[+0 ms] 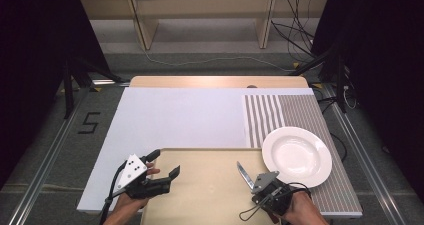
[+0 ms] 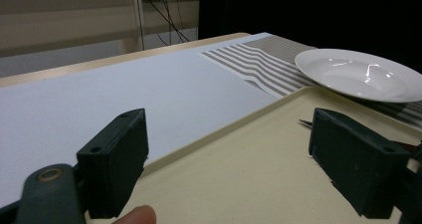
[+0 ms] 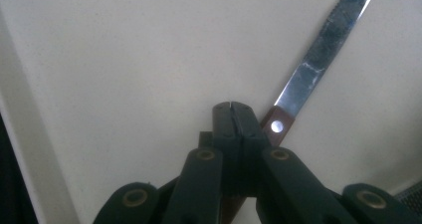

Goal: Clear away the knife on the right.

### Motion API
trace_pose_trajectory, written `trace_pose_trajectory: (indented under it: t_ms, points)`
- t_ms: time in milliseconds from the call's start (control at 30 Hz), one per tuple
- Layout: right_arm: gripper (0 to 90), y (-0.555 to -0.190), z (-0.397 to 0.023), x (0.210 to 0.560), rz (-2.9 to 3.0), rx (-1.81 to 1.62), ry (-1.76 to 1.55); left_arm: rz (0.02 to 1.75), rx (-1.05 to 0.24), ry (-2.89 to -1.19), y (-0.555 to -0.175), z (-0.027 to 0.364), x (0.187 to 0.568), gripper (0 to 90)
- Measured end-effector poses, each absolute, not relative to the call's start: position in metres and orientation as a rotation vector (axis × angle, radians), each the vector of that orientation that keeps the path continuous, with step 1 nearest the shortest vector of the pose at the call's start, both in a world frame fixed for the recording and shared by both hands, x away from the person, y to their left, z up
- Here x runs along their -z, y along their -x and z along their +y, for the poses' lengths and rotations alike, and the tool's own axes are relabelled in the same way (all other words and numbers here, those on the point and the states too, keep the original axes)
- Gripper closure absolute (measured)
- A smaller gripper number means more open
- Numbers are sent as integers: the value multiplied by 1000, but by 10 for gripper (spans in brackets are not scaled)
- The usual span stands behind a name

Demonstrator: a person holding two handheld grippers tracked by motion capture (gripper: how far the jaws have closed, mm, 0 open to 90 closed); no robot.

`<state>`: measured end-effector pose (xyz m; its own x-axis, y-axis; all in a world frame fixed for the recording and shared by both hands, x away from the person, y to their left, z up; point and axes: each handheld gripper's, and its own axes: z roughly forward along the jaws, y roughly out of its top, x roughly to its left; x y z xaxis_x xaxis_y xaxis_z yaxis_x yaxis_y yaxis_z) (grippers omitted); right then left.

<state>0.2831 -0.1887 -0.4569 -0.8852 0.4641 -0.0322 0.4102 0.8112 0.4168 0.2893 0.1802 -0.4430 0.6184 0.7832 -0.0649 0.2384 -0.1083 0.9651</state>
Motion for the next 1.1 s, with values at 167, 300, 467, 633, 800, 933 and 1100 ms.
trace_pose_trajectory:
  t_ms: [167,300,467,633,800,933,1100]
  points:
    - [900,-284,-192,457,2860,-583,-713,855,-574,-1658,-289,180,443,157]
    - [900,-286,-197,457,2850,-563,-726,855,-573,-1658,-289,180,443,157]
    - [900,-287,-201,456,2840,-553,-760,854,-574,-1659,-289,180,443,157]
    - [900,-289,-206,455,2835,-553,-762,854,-575,-1659,-289,180,443,157]
    - [900,-289,-210,455,2826,-548,-787,853,-575,-1657,-289,180,443,157]
    - [865,-290,-213,452,2810,-580,-787,852,-573,-1661,-289,180,443,157]
    - [583,-296,-213,445,2736,-747,-812,853,-575,-1662,-289,180,443,157]
